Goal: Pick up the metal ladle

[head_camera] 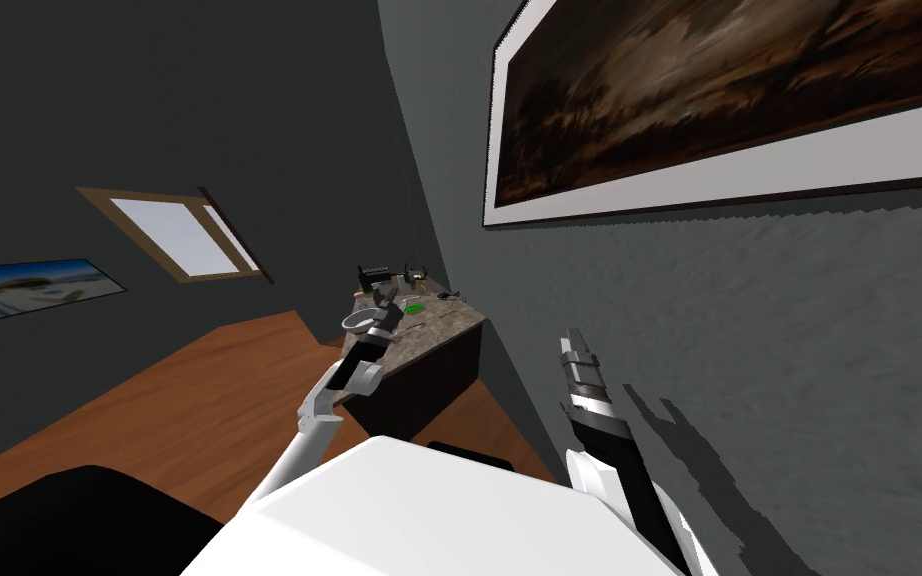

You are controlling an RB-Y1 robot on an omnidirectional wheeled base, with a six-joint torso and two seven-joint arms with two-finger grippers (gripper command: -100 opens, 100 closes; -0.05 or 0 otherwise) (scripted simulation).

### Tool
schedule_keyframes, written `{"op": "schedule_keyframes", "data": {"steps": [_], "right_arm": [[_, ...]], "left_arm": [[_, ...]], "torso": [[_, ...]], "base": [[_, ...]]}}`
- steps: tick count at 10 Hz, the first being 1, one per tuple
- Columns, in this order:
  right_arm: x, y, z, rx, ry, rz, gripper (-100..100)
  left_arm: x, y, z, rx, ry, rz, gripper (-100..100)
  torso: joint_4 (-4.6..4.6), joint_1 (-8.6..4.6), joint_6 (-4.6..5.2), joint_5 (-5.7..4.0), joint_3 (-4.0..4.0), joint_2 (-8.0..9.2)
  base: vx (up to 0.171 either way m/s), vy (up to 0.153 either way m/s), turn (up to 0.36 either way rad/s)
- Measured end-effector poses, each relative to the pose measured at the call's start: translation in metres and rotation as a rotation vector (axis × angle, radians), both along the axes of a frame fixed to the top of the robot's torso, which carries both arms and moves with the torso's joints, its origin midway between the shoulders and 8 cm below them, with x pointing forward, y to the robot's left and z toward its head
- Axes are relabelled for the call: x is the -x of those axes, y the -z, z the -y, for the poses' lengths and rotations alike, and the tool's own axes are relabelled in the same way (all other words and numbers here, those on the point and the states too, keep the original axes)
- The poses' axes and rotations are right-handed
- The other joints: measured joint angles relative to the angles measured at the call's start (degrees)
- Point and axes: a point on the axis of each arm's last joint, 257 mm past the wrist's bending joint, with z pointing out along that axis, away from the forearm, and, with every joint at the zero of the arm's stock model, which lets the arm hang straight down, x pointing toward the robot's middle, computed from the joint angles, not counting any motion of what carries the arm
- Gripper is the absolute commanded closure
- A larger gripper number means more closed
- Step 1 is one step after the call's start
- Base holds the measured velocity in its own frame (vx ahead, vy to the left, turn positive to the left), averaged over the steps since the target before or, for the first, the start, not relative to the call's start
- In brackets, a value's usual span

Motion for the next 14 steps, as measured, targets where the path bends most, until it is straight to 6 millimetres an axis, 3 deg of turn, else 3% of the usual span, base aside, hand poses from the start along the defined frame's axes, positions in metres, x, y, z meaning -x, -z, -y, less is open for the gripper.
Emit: {"op": "schedule_keyframes", "data": {"steps": [4,14], "right_arm": [[0.000,0.000,0.000,0.000,0.000,0.000,0],[0.000,0.000,0.000,0.000,0.000,0.000,0]], "left_arm": [[-0.029,0.016,-0.024,0.023,-0.014,-0.100,-100],[-0.073,0.047,-0.079,0.108,-0.071,-0.310,-100]], "torso": [[0.00,0.03,-0.01,0.01,-0.01,-0.02],[-0.01,0.07,0.00,0.01,-0.04,-0.06]], "base": [[-0.023,-0.019,-0.022],[-0.016,-0.012,-0.032]]}}
